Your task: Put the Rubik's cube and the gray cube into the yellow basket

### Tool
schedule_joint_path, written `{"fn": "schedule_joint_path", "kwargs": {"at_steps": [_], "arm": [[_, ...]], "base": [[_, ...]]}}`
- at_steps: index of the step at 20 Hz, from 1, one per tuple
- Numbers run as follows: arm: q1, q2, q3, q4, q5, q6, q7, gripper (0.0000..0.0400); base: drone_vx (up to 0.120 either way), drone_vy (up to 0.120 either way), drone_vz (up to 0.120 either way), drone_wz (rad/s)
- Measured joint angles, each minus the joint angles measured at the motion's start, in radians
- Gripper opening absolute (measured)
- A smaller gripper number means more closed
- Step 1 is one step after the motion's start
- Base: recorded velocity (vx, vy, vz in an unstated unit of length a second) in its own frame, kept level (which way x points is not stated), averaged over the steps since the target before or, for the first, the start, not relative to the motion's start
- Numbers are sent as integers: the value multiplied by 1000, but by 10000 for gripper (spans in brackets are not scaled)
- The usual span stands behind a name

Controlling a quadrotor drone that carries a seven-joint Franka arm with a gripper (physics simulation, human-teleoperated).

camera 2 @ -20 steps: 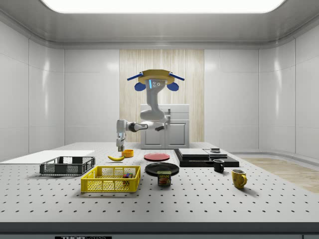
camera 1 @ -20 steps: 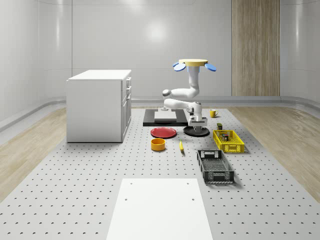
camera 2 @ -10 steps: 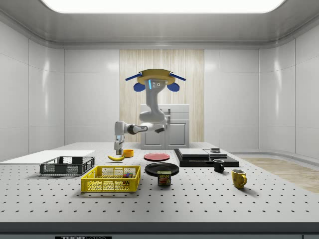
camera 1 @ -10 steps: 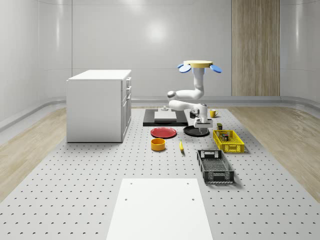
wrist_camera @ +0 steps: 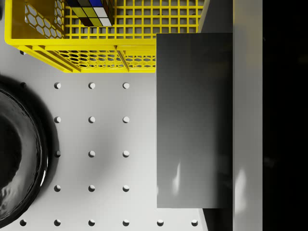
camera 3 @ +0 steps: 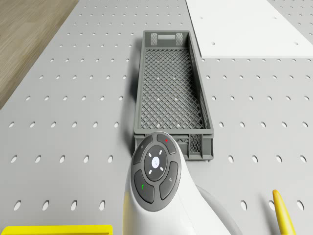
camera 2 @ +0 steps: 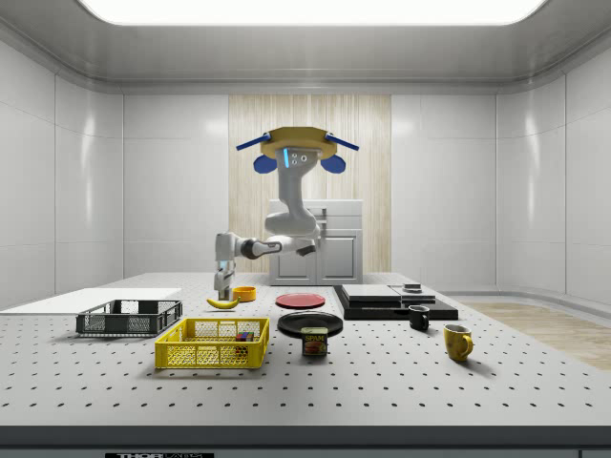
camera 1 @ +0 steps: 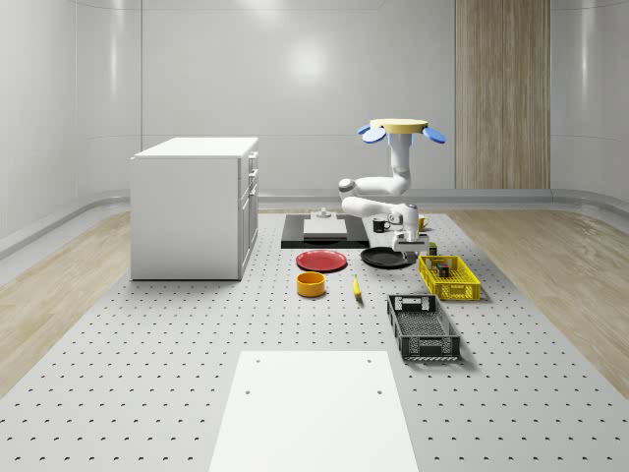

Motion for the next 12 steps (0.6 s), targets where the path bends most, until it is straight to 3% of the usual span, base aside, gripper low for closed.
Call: {"fn": "schedule_joint_path", "kwargs": {"at_steps": [12], "arm": [[-1, -2, 0, 0, 1, 2, 1, 250]], "base": [[0, 120, 0, 0]]}}
